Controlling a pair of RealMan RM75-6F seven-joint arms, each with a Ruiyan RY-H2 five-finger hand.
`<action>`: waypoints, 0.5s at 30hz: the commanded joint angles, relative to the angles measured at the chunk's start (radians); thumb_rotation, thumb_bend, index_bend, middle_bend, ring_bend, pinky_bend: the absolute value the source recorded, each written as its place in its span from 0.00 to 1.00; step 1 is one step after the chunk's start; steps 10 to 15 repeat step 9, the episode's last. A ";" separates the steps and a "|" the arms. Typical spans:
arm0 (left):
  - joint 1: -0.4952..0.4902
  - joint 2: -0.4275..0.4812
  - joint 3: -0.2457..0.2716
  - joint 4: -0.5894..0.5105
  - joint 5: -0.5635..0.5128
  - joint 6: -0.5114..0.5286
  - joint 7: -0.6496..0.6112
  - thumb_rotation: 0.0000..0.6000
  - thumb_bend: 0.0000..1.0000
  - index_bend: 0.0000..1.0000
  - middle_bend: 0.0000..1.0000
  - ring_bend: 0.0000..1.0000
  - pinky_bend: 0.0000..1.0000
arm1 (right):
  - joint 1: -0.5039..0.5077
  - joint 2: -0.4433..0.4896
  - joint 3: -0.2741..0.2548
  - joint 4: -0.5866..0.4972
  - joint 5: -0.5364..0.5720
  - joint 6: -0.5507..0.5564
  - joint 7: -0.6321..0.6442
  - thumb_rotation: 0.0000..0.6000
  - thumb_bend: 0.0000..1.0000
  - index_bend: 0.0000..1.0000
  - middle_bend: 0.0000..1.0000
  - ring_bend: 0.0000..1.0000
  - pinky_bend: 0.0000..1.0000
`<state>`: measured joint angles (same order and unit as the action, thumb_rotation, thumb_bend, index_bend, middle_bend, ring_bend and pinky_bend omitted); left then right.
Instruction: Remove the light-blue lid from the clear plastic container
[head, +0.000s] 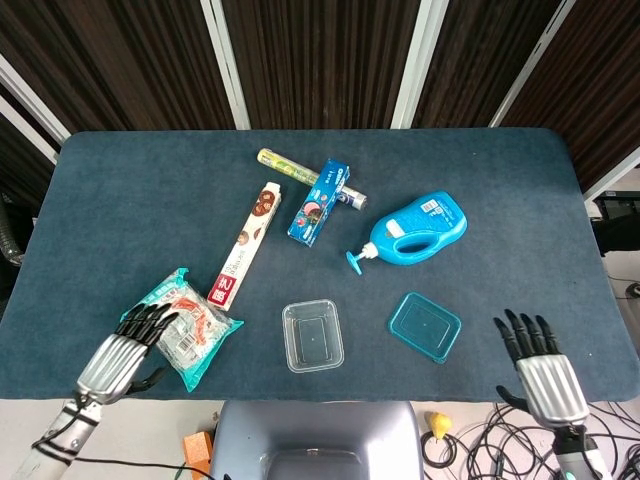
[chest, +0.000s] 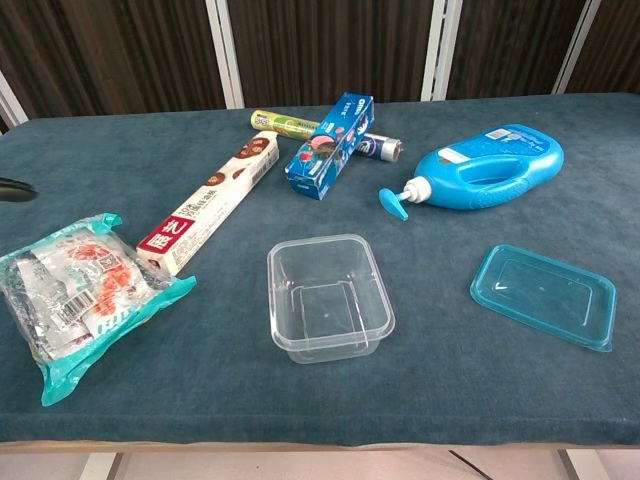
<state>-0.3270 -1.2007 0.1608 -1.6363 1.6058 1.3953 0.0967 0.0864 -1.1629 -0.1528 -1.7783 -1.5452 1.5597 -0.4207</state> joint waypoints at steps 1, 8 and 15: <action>0.162 -0.013 0.029 0.130 0.000 0.179 -0.045 1.00 0.31 0.00 0.00 0.00 0.00 | -0.033 0.009 0.029 0.002 0.011 0.050 0.016 1.00 0.00 0.00 0.00 0.00 0.00; 0.159 0.005 0.008 0.199 0.051 0.194 -0.218 1.00 0.32 0.00 0.00 0.00 0.00 | -0.043 0.018 0.042 0.004 0.003 0.030 0.030 1.00 0.00 0.00 0.00 0.00 0.00; 0.157 0.005 0.009 0.201 0.056 0.187 -0.222 1.00 0.32 0.00 0.00 0.00 0.00 | -0.044 0.018 0.043 0.004 -0.001 0.029 0.032 1.00 0.00 0.00 0.00 0.00 0.00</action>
